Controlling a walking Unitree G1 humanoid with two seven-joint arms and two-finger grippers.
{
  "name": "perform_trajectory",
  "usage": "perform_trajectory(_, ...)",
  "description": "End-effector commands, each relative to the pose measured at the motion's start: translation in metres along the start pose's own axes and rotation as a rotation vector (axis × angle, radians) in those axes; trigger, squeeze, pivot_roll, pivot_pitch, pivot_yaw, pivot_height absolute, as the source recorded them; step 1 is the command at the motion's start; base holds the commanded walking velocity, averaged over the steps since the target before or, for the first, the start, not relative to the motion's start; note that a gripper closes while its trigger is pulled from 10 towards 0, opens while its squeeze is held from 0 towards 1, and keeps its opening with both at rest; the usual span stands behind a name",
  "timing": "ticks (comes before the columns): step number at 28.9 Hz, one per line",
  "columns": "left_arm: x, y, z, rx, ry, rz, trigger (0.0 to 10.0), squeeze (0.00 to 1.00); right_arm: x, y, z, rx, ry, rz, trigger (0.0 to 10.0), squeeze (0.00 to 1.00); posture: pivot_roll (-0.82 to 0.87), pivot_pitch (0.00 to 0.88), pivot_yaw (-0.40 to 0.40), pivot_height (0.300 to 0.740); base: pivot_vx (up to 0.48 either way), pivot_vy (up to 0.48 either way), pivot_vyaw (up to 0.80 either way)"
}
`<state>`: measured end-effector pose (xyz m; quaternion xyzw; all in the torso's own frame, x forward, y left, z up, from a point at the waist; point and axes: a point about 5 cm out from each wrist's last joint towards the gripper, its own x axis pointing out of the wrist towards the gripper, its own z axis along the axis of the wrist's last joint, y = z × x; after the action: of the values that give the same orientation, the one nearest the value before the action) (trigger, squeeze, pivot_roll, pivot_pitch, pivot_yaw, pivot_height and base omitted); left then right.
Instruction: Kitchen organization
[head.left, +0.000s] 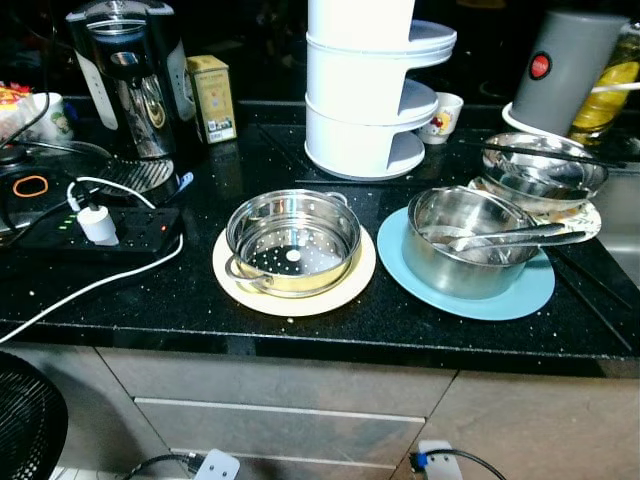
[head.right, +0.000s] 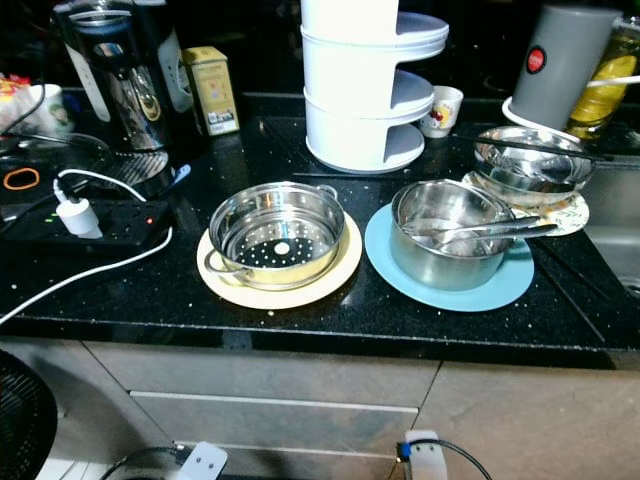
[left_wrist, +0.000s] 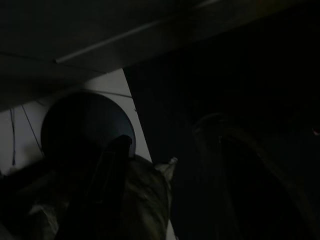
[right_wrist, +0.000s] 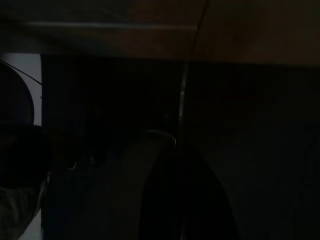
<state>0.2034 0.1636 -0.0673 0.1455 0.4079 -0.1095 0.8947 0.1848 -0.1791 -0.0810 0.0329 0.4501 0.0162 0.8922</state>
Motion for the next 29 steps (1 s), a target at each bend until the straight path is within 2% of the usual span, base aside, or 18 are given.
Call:
perform_trajectory(1, -0.002, -0.003, -0.013, -0.013, 0.052, -0.002, 10.0, 0.0, -0.001, 0.002, -0.008, 0.009, 0.023, -0.002, 10.0, 0.0, -0.03, 0.172, -0.02, 0.74, 0.0, 0.0, 0.0)
perform_trajectory(5, -0.001, 0.0, -0.013, -0.08, 0.061, 0.007, 10.0, 0.0, -0.001, 0.0, -0.009, 0.015, 0.023, -0.019, 10.0, 0.0, -0.03, 0.171, -0.019, 0.74, 0.0, 0.0, 0.0)
perform_trajectory(8, 0.0, 0.001, -0.011, -0.082, 0.056, 0.004, 10.0, 0.0, -0.001, 0.0, -0.008, 0.013, 0.021, -0.018, 10.0, 0.0, -0.04, 0.171, -0.019, 0.74, 0.0, 0.0, 0.0)
perform_trajectory(29, 0.003, 0.004, -0.003, -0.098, 0.047, -0.008, 10.0, 0.0, 0.0, 0.0, -0.003, 0.023, 0.002, -0.027, 10.0, 0.0, -0.05, 0.144, -0.015, 0.74, 0.0, -0.348, 0.0)
